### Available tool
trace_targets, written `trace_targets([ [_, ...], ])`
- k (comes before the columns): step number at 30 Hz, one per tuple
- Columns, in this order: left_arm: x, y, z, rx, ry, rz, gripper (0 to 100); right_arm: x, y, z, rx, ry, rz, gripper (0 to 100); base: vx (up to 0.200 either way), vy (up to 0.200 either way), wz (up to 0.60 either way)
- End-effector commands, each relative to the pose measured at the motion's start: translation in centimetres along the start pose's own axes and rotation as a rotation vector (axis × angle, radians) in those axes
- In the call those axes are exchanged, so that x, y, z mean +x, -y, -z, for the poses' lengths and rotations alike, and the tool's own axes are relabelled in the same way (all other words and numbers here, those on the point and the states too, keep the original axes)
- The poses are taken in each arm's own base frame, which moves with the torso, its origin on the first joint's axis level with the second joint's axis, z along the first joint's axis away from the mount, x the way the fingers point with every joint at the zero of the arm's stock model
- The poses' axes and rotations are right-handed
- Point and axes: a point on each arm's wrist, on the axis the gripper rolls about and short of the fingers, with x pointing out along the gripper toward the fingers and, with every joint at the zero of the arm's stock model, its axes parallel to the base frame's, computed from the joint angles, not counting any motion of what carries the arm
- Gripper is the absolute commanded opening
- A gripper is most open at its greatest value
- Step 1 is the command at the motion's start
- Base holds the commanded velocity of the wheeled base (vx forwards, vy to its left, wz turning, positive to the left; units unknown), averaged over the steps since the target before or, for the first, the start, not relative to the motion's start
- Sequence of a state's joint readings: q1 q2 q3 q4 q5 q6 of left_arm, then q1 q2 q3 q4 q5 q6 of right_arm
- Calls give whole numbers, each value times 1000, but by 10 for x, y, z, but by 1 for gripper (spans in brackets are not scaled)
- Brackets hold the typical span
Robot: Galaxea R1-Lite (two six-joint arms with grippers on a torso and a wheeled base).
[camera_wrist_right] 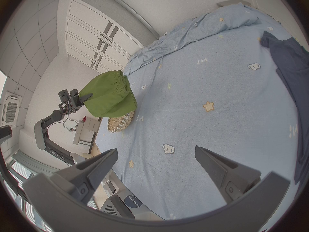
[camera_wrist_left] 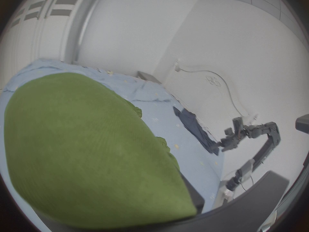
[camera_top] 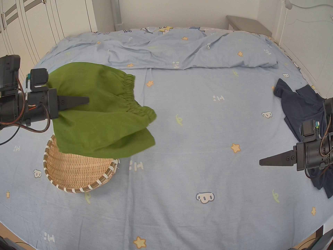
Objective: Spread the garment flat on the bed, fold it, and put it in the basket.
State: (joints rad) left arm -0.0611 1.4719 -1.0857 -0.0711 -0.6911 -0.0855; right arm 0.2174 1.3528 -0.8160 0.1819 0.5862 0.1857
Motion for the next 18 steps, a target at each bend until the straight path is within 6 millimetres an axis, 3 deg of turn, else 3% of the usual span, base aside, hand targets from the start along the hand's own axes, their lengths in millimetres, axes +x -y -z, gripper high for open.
trace_targets([
  [1,-19,-28,9,-73,36,-118,0,-2,-1,0,-4,6,-1,100,0,0,0],
  [2,-19,-28,9,-73,36,-118,0,-2,-1,0,-4,6,-1,100,0,0,0],
  [4,-17,-51,30,-147,-14,-171,0,-1,-1,0,-3,4,-2,100,0,0,0],
  [11,-24,-93,85,-361,-133,-284,0,-1,-3,1,-9,-1,-10,100,0,0,0],
  [18,-20,-123,116,-512,-206,-347,0,0,-5,2,-12,-9,-16,100,0,0,0],
])
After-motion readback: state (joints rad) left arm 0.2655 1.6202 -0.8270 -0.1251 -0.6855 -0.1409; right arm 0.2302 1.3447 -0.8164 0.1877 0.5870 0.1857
